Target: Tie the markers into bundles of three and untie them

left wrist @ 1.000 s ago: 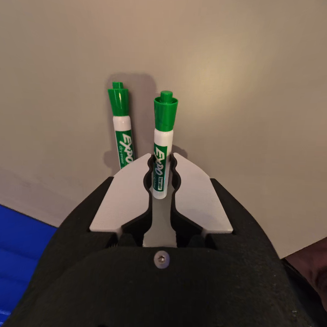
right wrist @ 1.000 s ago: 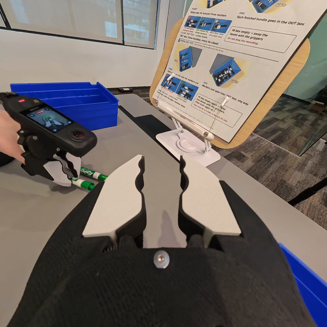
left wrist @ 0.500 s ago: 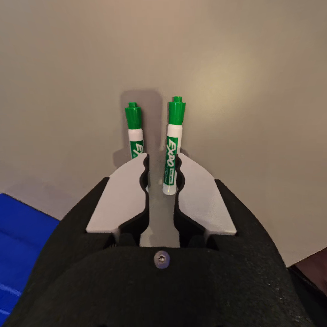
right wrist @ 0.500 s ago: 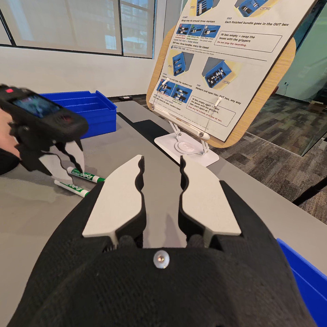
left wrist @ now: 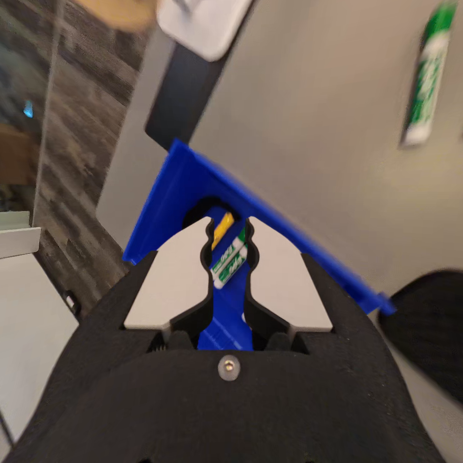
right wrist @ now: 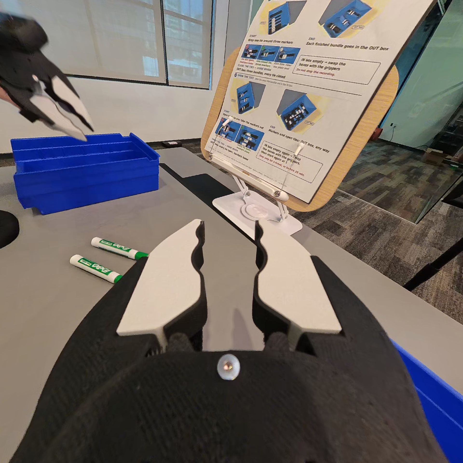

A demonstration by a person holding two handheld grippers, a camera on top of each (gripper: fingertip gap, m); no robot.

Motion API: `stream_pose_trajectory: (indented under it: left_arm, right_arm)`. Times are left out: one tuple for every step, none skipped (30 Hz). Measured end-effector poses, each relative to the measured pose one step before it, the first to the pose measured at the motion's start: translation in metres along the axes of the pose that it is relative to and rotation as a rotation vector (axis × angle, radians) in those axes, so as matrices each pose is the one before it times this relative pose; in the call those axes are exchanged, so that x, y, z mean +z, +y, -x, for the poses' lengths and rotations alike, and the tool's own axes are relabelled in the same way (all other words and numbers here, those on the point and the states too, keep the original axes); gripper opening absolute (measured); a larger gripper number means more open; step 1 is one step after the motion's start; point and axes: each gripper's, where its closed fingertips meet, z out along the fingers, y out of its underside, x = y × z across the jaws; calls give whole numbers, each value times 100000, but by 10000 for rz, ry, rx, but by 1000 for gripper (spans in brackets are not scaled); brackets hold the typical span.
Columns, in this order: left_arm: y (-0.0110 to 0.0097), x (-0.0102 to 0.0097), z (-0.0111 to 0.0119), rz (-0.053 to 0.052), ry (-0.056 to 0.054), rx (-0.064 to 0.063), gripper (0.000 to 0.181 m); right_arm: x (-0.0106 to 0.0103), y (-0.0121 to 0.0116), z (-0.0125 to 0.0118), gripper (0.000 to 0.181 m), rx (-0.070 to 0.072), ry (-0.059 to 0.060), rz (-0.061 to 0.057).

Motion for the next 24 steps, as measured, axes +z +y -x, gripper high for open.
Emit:
stream_pose_trajectory:
  left_arm:
    - [2225, 1277, -176, 421, 520, 416, 23]
    - [2028, 1390, -206, 357, 406, 262, 22]
    - [1831, 1441, -8, 352, 189, 211, 20]
    - [1527, 1371, -244, 274, 251, 283, 20]
    - [1256, 1204, -115, 209, 113, 251, 19]
    - [908, 1026, 75, 105, -19, 142, 17]
    - [515, 825, -147, -31, 140, 94, 17]
    - [179, 630, -129, -172, 133, 58, 16]
    - [61, 512, -13, -158, 58, 57, 17]
    - [85, 456, -76, -61, 78, 131, 17]
    - [102, 439, 1, -6, -7, 194, 18]
    - [164, 434, -37, 54, 29, 195, 18]
    - [204, 411, -89, 113, 83, 172, 18]
    - [141, 383, -88, 76, 88, 149, 19]
    - [154, 343, 45, 113, 1, 159, 21]
    - [127, 284, 78, 104, -25, 166, 21]
    - [19, 234, -127, 26, 121, 103, 21]
    - [127, 288, -140, 114, 129, 57, 21]
    - [258, 312, -40, 193, 43, 79, 21]
    - [170, 270, -55, 123, 26, 57, 21]
    - [-120, -18, 94, -80, -30, 38, 20]
    - [-3, 19, 14, 12, 40, -57, 20]
    - [8, 6, 1, -5, 32, -85, 20]
    - [46, -11, -13, 7, -12, -65, 20]
  right_arm:
    - [97, 46, 42, 39, -10, -10, 16]
    - [119, 117, 32, 39, -24, 3, 44]
    - [142, 185, 17, 39, -32, 7, 78]
    - [151, 235, 1, 39, -32, 11, 103]
    - [159, 269, -21, 40, -31, 17, 107]
    - [163, 258, -43, 40, -23, 23, 98]
    - [167, 275, -42, 40, -6, 17, 94]
    - [155, 266, -48, 40, 11, 11, 93]
    - [163, 259, -47, 40, 23, 11, 88]
    - [163, 254, -25, 40, 20, -1, 86]
    - [165, 251, -2, 40, 5, -11, 89]
    - [163, 244, -7, 40, -12, -1, 95]
    - [158, 228, -1, 41, -21, 4, 103]
    - [148, 198, 1, 41, -24, 4, 95]
    - [121, 164, 10, 41, -27, 2, 81]
    - [98, 103, 27, 42, -29, 0, 62]
    - [67, 34, 30, 42, -26, 2, 33]
    - [40, -2, 21, 42, -17, 2, 12]
    - [29, -42, 41, 42, -12, -9, 2]
    - [18, -37, 39, 42, -13, -11, -5]
    - [18, -50, 6, 42, -24, 7, -9]
    - [-2, -21, -1, 42, -28, 16, -4]
    - [7, -11, 14, 42, -14, -1, 4]
    - [-12, 16, 22, 42, 0, -11, 3]
